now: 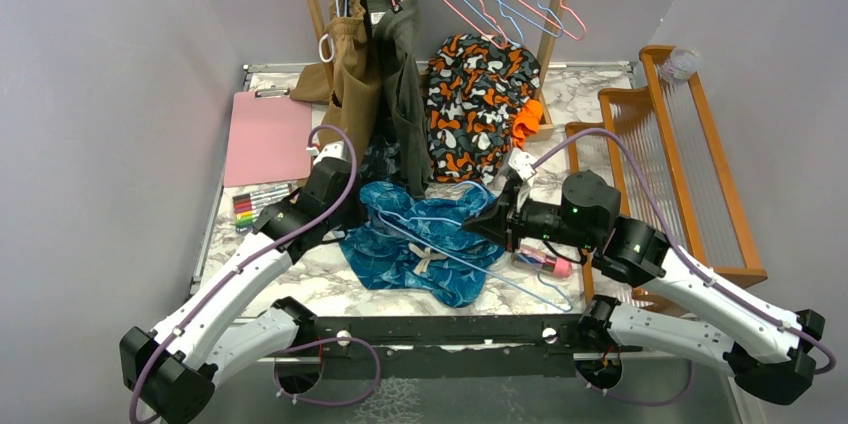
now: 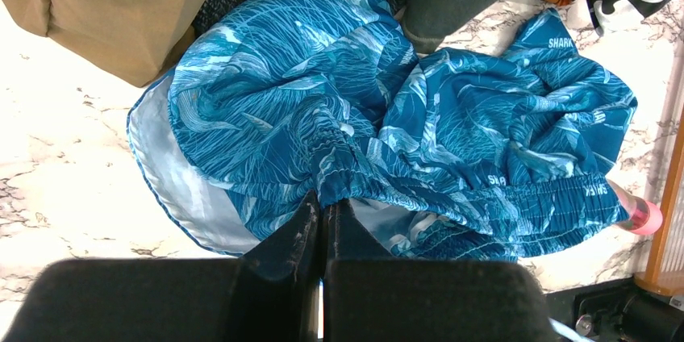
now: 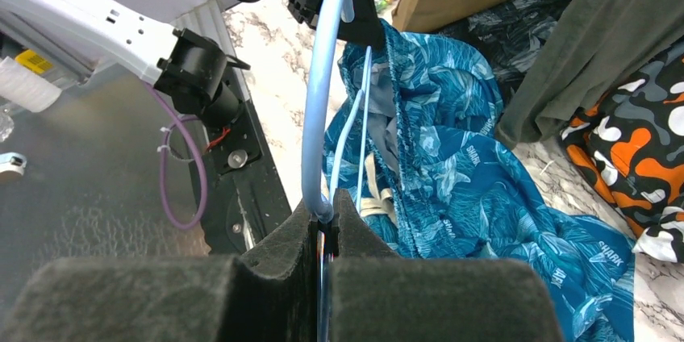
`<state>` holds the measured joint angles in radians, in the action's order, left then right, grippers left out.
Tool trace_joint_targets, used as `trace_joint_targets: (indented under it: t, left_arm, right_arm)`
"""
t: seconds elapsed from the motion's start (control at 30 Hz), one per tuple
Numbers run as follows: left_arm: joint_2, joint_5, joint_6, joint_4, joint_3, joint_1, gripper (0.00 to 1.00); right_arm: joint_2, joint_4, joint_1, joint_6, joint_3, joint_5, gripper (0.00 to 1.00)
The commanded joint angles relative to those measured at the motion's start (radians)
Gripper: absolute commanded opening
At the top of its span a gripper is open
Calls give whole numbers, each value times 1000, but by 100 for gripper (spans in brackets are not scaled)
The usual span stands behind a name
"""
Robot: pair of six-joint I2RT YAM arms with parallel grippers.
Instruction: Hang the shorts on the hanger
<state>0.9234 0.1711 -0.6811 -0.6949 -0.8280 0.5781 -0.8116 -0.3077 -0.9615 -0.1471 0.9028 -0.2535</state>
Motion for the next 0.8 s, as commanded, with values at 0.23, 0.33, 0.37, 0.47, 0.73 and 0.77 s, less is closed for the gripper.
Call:
trace_joint_targets:
  t: [0.23, 0.33, 0.37, 0.47, 0.73, 0.77]
  left_arm:
    - [-18, -25, 9, -14, 5, 0, 0]
    - [-17, -29, 12, -14, -2, 0, 0]
    - [-17, -32, 14, -15, -4, -1, 0]
    - [-16, -43, 20, -16, -13, -1, 0]
    - [-18, -71, 17, -16, -22, 0, 0]
    - [-21, -76, 16, -16, -25, 0, 0]
  right_arm:
    - [-1, 86, -6, 42, -29, 1, 1]
    - [-26, 90, -6, 68, -28, -19, 1]
    - [-33, 93, -6, 76, -28, -25, 1]
    - [-52, 92, -6, 99, -23, -31, 1]
    - [-98, 106, -6, 120, -33, -40, 1]
    - [-103, 111, -6, 120, -37, -45, 1]
